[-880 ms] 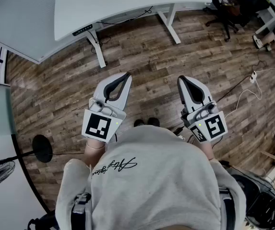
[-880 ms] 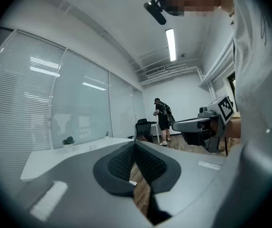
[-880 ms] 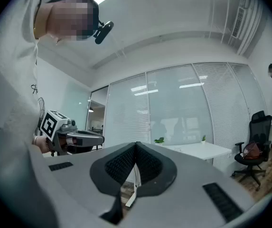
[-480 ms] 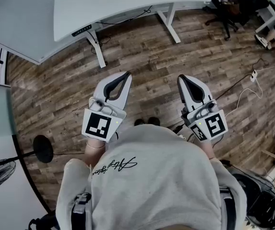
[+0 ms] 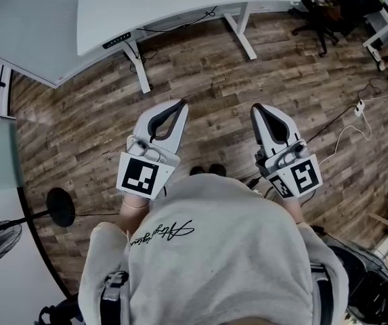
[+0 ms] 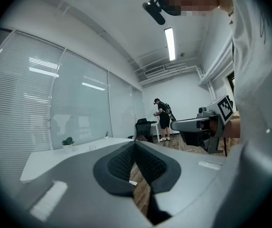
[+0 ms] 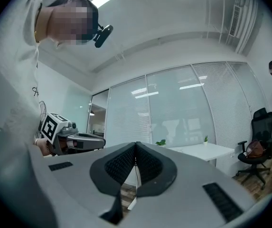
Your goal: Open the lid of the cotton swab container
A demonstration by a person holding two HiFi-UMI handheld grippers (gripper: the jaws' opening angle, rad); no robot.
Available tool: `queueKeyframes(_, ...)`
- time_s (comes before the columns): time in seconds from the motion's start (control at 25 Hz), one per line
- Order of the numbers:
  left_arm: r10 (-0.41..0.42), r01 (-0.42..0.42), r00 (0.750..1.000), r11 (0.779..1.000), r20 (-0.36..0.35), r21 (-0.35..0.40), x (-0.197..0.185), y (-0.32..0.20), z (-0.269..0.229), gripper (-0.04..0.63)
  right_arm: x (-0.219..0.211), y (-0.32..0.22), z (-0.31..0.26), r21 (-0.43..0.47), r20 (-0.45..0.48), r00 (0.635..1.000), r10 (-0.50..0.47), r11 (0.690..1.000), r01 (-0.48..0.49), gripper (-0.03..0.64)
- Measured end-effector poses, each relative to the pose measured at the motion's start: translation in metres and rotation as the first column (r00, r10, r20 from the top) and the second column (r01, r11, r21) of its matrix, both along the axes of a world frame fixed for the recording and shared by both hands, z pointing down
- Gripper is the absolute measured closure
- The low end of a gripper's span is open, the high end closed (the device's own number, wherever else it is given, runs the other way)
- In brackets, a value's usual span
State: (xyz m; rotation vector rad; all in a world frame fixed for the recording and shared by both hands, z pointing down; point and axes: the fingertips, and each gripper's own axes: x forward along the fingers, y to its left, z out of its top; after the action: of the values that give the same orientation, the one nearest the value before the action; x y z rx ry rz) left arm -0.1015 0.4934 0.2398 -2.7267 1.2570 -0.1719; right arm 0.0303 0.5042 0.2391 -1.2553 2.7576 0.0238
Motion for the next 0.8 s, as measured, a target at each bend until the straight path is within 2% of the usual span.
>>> queueKeyframes(0.2,-0.004,0.004,1.000,1.000,-0.012,-0.008,-0.002,-0.004,0.000,0.595,0.000,-0.006,0.000,-0.009,0.007,1.000,0.002,1.000,-0.002,0.614)
queueKeyframes(0.32,-0.008,0.007,1.000,1.000,-0.022,-0.023,-0.003,-0.005,0.001,0.594,0.000,-0.009,0.000,-0.016,0.017,1.000,0.000,1.000,0.000,0.567)
queueKeyframes(0.48,-0.008,0.007,1.000,0.999,-0.019,-0.036,-0.003,-0.008,0.002,0.583,0.000,-0.011,-0.001,-0.020,0.020,1.000,0.004,1.000,-0.003,0.547)
queueKeyframes(0.68,-0.006,0.005,1.000,0.999,-0.020,-0.033,-0.001,-0.010,0.000,0.508,0.003,-0.015,0.000,-0.026,0.024,1.000,0.013,1.000,-0.012,0.510)
queueKeyframes(0.8,-0.009,0.008,1.000,0.999,-0.025,-0.040,-0.002,-0.010,0.001,0.463,0.005,-0.017,0.002,-0.040,0.033,0.999,0.028,0.999,-0.027,0.450)
